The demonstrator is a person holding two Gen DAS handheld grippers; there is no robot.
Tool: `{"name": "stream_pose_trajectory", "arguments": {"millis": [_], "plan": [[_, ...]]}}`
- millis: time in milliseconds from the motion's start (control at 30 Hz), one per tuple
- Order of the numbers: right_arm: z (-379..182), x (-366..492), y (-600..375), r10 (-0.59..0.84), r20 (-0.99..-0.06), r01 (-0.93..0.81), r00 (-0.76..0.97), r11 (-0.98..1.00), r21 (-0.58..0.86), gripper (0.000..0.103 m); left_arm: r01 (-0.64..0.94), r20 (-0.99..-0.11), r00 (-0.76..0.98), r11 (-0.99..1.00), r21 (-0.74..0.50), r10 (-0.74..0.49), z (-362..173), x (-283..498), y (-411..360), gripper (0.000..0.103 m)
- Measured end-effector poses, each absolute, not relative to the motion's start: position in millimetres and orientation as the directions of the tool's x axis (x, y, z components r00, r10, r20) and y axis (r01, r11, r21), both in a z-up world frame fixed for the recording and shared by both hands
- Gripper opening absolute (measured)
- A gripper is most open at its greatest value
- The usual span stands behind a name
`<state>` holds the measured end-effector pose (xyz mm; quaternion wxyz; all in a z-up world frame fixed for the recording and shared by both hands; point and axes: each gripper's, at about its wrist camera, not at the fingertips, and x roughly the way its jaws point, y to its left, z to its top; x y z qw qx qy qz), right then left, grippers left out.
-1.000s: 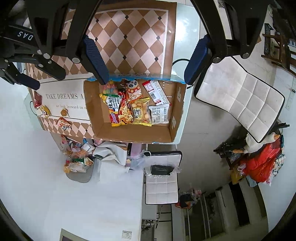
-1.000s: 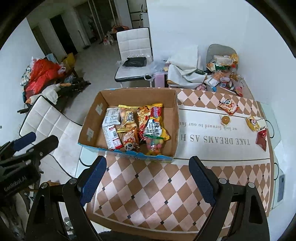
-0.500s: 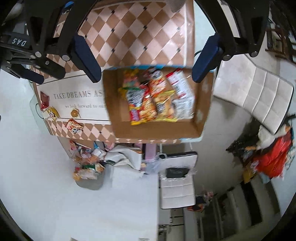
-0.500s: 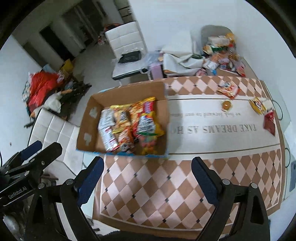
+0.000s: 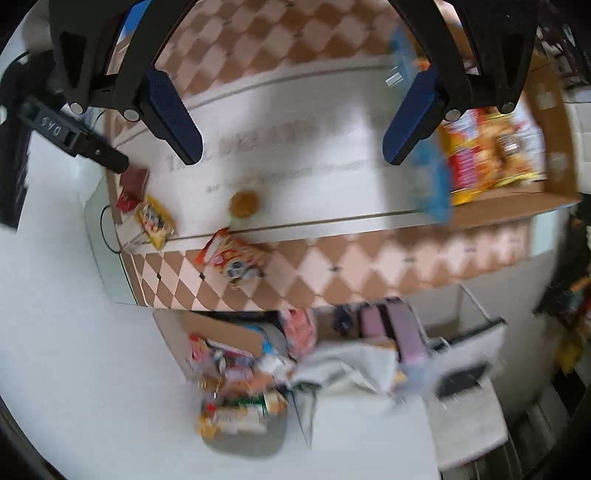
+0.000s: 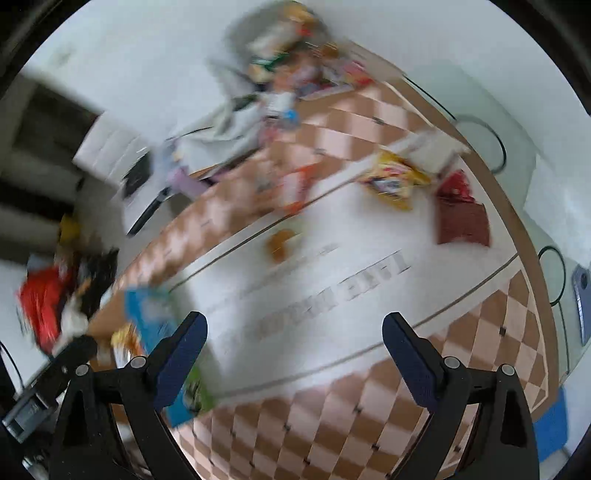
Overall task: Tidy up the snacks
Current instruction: 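Swing both grippers over the table toward the remaining snack packets, then grasp the red panda-print bag with the left gripper while the right grasps the yellow Guoba bag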
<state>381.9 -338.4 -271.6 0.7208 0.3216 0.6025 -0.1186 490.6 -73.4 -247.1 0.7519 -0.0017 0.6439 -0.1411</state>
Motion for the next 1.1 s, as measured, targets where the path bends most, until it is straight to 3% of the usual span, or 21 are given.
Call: {"name": "stream_pose_trajectory", "arguments": {"millis": [367, 633, 800, 867, 900, 1033, 1100], "plan": [[-393, 465, -431, 0.282, -0.954, 0.689, 0.102, 0.671, 0.272, 0.098, 0.002, -0.933, -0.199, 0.952, -0.305, -0.298, -374, 603, -163, 0.1], [-421, 494, -447, 0.27, -0.96, 0.719, 0.068, 0.654, 0.235, 0.098, -0.105, -0.901, -0.318, 0.955, -0.276, -0.295, -425, 628, -195, 0.1], [-438, 504, -454, 0.269, -0.962, 0.733, 0.037, 0.647, 0.209, 0.098, -0.086, -0.906, -0.365, 0.977, -0.196, -0.214, -447, 632, -208, 0.099], [-444, 507, -456, 0.269, -0.963, 0.736, 0.024, 0.647, 0.199, 0.098, -0.066, -0.916, -0.36, 0.984, -0.166, -0.179, -451, 632, -210, 0.087], [-447, 507, -457, 0.268, -0.963, 0.74, 0.018, 0.644, 0.193, 0.098, -0.056, -0.921, -0.353, 0.987, -0.151, -0.162, -453, 631, -210, 0.07], [-461, 506, -459, 0.273, -0.962, 0.759, -0.005, 0.627, 0.174, 0.095, 0.023, -0.946, -0.302, 0.991, -0.13, -0.117, -446, 623, -214, 0.059], [-464, 505, -457, 0.25, -0.968, 0.76, -0.009, 0.631, 0.156, 0.088, 0.071, -0.958, -0.274, 0.991, -0.11, -0.087, -443, 617, -216, 0.058]]}}
